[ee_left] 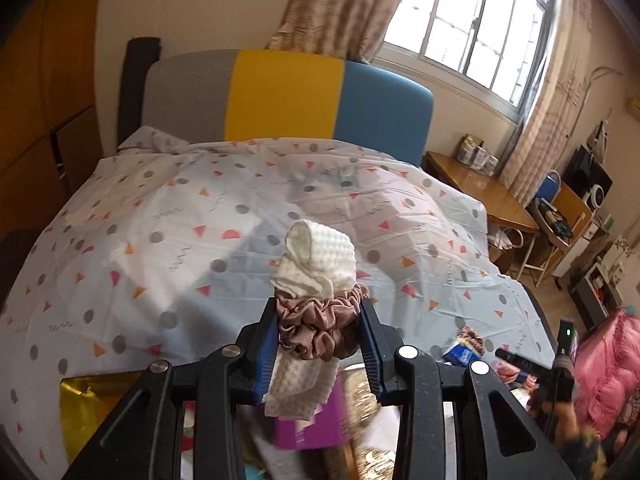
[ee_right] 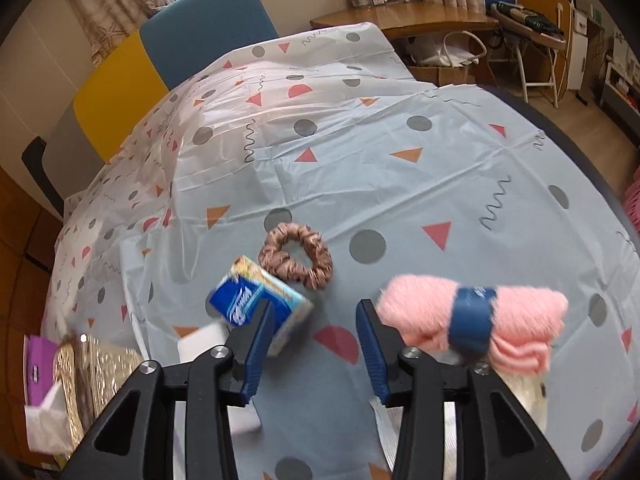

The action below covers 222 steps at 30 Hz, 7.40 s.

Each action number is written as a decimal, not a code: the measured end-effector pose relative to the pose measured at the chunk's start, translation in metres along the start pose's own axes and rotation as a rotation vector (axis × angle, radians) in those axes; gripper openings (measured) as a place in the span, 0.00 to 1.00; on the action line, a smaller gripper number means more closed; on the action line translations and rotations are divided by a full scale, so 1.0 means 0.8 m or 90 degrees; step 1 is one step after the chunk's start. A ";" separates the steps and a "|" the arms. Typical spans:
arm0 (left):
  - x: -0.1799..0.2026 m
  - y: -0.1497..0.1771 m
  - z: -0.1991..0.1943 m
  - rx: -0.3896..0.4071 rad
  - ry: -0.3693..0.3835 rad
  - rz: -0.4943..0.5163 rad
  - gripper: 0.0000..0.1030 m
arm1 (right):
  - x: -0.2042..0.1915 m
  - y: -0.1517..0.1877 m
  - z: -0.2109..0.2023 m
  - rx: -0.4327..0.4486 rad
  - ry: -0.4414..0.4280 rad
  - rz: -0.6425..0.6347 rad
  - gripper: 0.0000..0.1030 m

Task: Organize soft objects
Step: 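Grasp white cloth with pink scrunchie in left tool while right tool grasps brown scrunchie, then lower the white cloth and scrunchie into the gold tray and open the left tool, then carry the brown satin scrunchie into the gold tray and release with the right tool, then grasp blue Tempo tissue pack with left tool while right tool reaches the white sponge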

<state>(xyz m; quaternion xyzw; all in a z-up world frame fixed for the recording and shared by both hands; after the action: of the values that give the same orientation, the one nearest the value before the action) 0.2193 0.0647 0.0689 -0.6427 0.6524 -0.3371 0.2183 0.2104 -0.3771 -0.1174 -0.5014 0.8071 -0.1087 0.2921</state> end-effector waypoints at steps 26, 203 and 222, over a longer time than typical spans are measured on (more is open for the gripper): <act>-0.256 0.252 -0.024 -0.120 -0.136 -0.271 0.37 | -0.023 -0.012 0.106 -0.094 0.150 -0.125 0.28; 0.364 0.190 0.163 -0.175 0.072 0.246 0.78 | 0.092 0.055 -0.128 0.170 0.034 0.165 0.41; 0.375 0.213 0.272 -0.250 0.033 0.237 0.57 | 0.098 0.056 -0.118 0.146 -0.016 0.203 0.41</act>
<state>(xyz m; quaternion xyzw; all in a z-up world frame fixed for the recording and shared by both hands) 0.2339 -0.2751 -0.1568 -0.5331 0.8174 -0.1749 0.1306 0.0967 -0.4350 -0.0910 -0.3321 0.8547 -0.1463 0.3712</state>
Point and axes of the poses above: each gripper's, at about its wrist camera, not at the fingertips, and z roughly the way its jaws point, x to its right, y to its underside, the point moved 6 cm from there along z, roughly the way its jaws point, and after that the axes turned 4 degrees about -y, right-handed, at the moved point
